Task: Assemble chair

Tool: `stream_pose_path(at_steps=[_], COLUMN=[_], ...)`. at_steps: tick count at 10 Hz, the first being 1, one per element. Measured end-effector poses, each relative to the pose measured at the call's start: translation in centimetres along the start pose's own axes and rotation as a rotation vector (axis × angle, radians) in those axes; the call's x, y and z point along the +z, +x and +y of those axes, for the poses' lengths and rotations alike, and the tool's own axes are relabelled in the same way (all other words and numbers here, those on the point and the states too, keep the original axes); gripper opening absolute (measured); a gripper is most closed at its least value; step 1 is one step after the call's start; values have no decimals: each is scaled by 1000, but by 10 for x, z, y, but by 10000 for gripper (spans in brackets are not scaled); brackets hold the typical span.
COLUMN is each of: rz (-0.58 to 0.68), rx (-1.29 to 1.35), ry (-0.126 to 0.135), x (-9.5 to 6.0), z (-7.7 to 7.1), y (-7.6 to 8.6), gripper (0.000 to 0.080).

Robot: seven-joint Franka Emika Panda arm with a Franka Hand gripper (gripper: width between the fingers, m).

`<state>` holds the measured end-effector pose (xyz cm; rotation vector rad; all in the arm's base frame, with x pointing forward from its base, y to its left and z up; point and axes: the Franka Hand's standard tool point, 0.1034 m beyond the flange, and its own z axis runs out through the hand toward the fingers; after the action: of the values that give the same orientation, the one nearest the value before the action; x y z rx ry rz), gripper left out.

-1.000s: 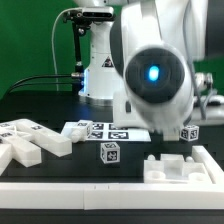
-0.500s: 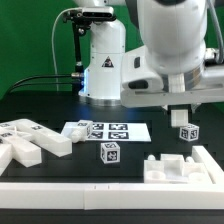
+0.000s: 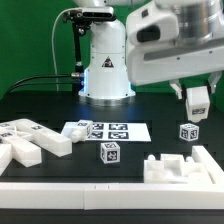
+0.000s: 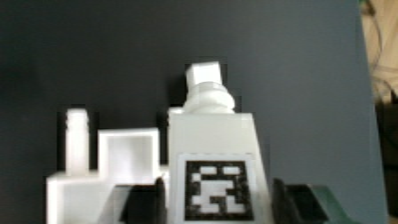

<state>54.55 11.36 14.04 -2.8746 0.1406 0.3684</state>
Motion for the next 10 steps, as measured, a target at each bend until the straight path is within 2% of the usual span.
stream_pose_path(at_steps=[1,2,3,5,6,7,8,10], rz=[72,159,202,411,427,511,508,502], rx=[2,-38,-76,-200,-160,-173,-172,-251], ry=[-6,-21,-54,-89,-73,-79,-82,-127], x=[2,7,3,-17,-18,-21,-14,4], z=[4,14,19,21,19,20,22,13], y=[3,13,23,53,51,56,53,54], gripper=[281,281,281,281,281,281,281,281])
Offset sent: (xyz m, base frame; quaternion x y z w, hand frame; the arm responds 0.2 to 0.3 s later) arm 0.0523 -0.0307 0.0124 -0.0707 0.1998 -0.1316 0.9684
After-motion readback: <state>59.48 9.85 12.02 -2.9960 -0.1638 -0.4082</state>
